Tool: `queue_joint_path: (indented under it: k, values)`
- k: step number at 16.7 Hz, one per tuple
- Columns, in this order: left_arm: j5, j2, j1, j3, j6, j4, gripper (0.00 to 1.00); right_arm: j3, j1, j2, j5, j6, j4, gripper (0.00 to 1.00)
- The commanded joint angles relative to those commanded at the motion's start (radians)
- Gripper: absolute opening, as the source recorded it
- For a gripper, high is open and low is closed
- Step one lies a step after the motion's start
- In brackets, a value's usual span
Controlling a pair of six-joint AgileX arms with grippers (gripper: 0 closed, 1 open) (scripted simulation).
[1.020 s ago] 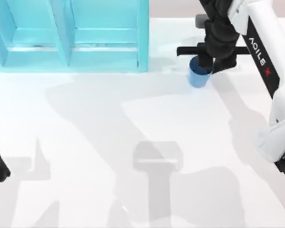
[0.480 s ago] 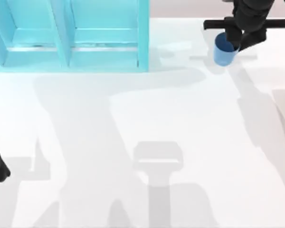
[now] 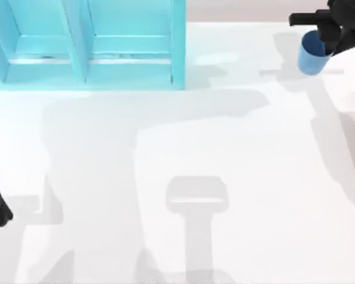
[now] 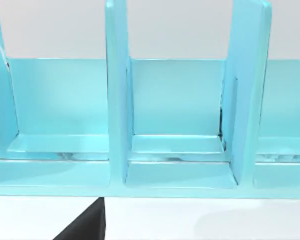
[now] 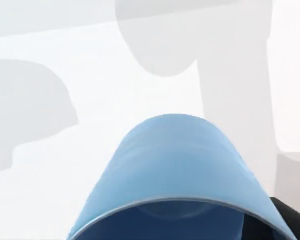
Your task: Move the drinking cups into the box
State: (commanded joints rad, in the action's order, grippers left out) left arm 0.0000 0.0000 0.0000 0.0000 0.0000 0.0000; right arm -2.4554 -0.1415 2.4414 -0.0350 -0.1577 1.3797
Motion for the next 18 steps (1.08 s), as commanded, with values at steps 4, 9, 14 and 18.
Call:
queue_joint_path:
  k: [4,9,14,18]
  values:
    - [0.0,0.0,0.0,0.0,0.0,0.0,1.0,0.005,0.001,-0.004,0.0,0.001,-0.002,0.0]
    - [0.0,0.0,0.0,0.0,0.0,0.0,1.0,0.071,0.065,-0.054,0.017,0.064,0.023,0.0]
    - [0.0,0.0,0.0,0.0,0.0,0.0,1.0,0.3,0.315,-0.226,0.034,0.315,0.055,0.0]
    - [0.0,0.0,0.0,0.0,0.0,0.0,1.0,0.509,0.575,-0.398,0.05,0.578,0.069,0.0]
